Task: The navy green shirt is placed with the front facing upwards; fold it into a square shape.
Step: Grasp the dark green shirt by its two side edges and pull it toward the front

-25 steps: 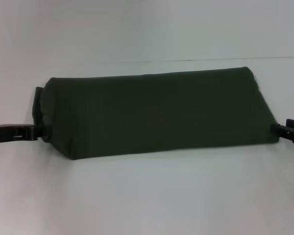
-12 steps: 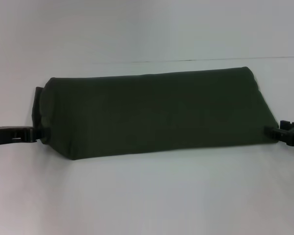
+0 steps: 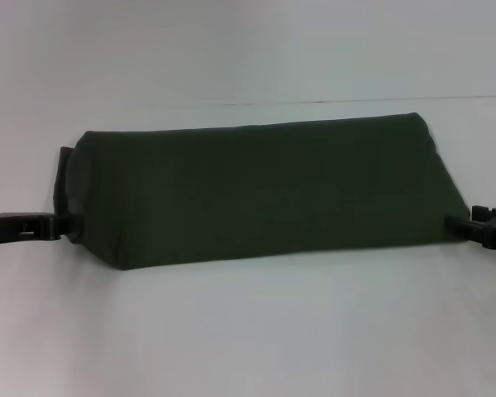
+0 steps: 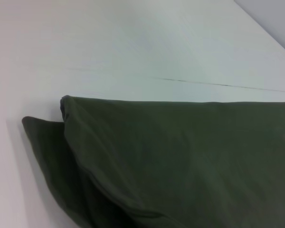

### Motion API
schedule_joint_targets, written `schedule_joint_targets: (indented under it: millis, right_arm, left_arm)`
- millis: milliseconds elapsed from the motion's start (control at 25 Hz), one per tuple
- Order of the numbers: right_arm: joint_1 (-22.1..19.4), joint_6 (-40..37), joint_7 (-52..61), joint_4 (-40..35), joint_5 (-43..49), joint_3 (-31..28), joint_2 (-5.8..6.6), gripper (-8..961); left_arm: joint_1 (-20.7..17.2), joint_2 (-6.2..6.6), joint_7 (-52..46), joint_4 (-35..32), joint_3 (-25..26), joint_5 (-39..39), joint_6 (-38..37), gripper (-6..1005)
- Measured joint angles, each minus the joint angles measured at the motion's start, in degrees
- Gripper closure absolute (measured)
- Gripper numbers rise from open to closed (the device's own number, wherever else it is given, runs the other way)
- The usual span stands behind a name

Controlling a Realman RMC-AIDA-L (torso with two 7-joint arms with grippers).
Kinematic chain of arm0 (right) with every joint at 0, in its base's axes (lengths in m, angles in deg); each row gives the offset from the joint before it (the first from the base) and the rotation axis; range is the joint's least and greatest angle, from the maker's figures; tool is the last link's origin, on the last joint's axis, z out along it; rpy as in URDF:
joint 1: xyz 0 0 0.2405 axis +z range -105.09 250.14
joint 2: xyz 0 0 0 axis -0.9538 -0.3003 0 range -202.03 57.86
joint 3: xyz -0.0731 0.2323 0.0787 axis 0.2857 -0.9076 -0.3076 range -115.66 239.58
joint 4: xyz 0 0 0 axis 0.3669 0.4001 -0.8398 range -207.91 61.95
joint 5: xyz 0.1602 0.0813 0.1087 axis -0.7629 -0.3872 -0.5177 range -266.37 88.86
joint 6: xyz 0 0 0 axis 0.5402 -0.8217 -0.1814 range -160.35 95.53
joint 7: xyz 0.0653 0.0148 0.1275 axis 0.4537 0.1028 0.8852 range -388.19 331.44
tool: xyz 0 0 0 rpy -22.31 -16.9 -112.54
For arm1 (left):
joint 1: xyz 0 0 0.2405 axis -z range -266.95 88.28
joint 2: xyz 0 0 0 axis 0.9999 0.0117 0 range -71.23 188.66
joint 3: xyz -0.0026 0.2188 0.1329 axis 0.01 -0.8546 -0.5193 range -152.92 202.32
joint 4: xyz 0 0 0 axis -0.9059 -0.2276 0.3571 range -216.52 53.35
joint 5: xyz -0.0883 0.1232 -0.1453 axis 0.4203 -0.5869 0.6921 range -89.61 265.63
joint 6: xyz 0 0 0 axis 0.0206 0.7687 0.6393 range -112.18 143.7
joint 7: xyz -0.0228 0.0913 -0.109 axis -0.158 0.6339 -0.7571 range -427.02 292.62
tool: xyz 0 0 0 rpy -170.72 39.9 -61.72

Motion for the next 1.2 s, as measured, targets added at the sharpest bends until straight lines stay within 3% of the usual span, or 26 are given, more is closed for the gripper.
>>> schedule_joint_targets:
  millis: [1080, 1200]
  right_arm:
    - [0.8, 1.0, 1.4, 1.2, 0.6, 3.8, 0.06, 361]
    - [0.8, 1.2, 1.6, 1.3, 0.7, 4.0, 0.19, 490]
  left_arm:
    - [-0.1, -0.09, 0.1, 0.0, 0.0, 0.0, 0.4, 953]
    - [-0.1, -0.09, 0.1, 0.1, 0.0, 0.0, 0.6, 952]
